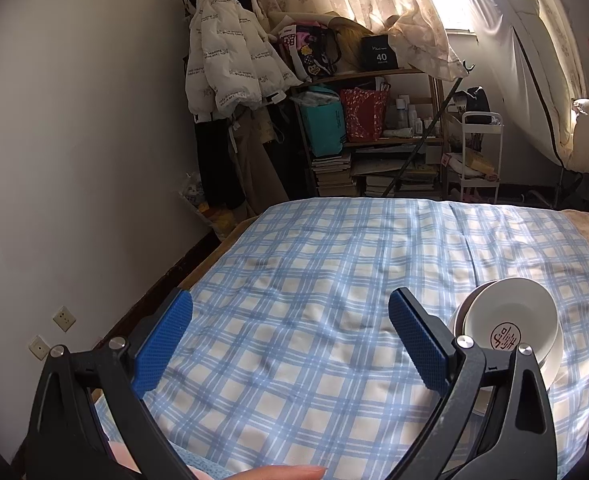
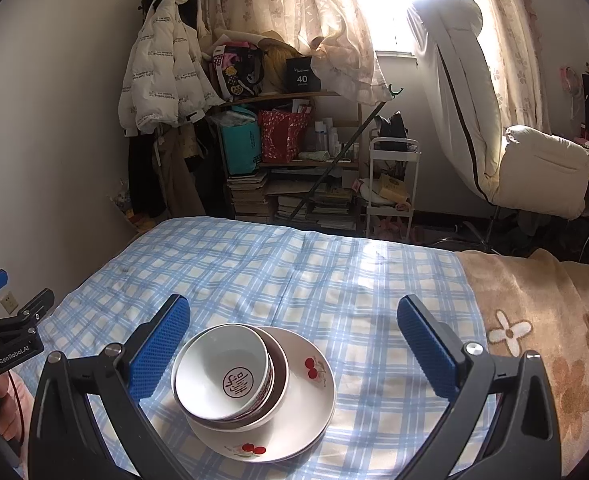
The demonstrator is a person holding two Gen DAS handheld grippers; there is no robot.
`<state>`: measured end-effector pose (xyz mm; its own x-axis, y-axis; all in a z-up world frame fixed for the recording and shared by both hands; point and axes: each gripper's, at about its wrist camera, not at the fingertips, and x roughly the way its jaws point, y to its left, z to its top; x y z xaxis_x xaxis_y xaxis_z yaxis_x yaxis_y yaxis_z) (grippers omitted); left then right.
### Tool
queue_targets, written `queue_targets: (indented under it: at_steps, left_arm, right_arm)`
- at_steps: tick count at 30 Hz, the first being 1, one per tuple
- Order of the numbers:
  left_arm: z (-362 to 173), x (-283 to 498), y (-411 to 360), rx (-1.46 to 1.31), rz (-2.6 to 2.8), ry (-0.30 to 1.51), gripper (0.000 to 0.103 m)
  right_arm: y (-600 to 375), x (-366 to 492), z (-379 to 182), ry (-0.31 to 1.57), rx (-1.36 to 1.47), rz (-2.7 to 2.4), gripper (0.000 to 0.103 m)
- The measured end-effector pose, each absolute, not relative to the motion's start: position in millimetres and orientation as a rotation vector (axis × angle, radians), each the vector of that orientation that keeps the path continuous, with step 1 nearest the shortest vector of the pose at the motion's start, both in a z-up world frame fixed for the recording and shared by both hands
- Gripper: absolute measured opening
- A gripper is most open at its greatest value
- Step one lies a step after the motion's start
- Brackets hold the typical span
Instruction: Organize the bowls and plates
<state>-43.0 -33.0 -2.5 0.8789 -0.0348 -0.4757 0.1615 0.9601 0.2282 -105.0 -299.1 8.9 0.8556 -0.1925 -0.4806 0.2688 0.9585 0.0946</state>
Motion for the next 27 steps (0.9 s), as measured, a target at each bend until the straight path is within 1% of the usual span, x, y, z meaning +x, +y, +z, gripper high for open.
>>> queue_targets:
  at_steps: [27]
  left_arm:
    - [-6.6, -40.0, -33.7, 0.272, -0.115, 0.509, 0.097]
  right_arm:
    - [-301.9, -105.3, 7.7, 0.492, 0.158, -0.247, 0.103]
